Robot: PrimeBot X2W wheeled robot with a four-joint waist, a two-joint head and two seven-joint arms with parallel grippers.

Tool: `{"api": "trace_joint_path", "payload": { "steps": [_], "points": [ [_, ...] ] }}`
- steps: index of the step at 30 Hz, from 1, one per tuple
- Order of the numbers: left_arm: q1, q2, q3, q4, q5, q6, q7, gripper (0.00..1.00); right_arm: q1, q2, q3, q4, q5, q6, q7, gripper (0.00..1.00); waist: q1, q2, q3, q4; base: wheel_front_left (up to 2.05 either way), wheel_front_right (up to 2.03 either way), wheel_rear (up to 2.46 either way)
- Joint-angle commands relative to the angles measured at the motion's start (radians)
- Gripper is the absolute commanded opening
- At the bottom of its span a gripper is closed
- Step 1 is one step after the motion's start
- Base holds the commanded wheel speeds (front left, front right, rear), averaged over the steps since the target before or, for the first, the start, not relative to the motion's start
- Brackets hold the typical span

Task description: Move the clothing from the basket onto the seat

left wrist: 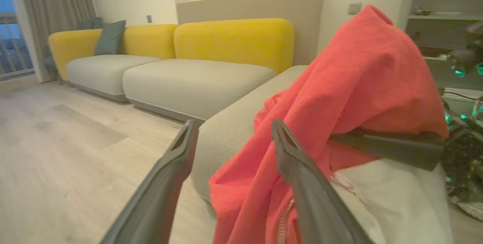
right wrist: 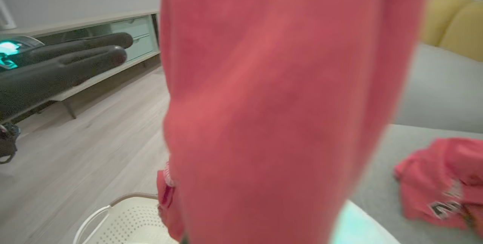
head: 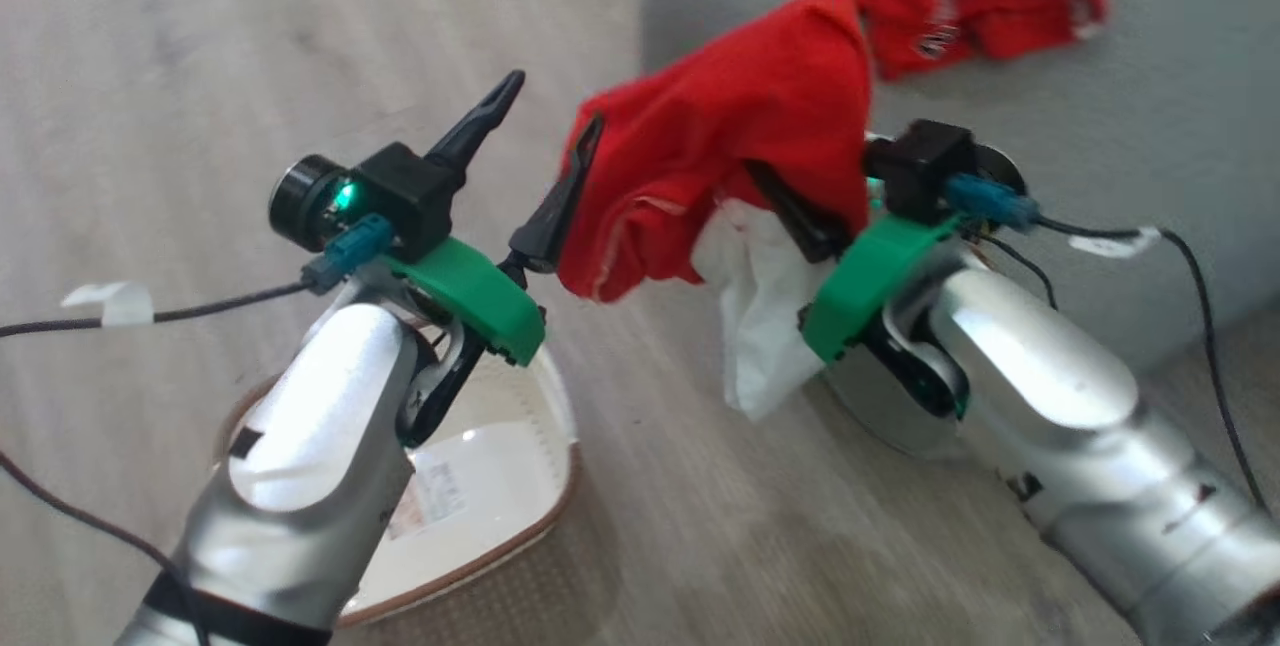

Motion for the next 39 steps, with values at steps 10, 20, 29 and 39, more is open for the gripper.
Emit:
{"api": "trace_joint_path", "payload": {
  "steps": [10, 20, 29, 39],
  "points": [
    [-0.071, -0.011, -0.027, 0.003, 0.011, -0.015, -0.009, 1.00, 0.213, -0.038, -0.274, -0.170, -0.133, 0.000, -0.009, 0.00, 0.0000, 0.0000, 0.034, -0.102, 0.00, 0.00, 0.00],
    [-0.066, 0.016, -0.055, 0.001, 0.006, -0.019, -0.009, 1.00, 0.281, -0.064, -0.506, -0.215, -0.315, 0.000, -0.009, 0.00, 0.0000, 0.0000, 0.089, -0.101, 0.00, 0.00, 0.00],
    [-0.033, 0.088, -0.037, -0.071, 0.013, -0.017, -0.009, 1.00, 0.042, -0.087, -0.666, -0.141, -0.480, 0.000, -0.009, 0.00, 0.0000, 0.0000, 0.188, -0.087, 0.00, 0.00, 0.00],
    [-0.033, 0.152, -0.066, -0.158, 0.015, -0.018, 0.041, 1.00, -0.239, -0.153, -0.869, -0.036, -0.620, 0.000, 0.012, 0.00, 0.0000, 0.0000, 0.337, 0.022, 0.00, 0.00, 0.00]
  ]
}}
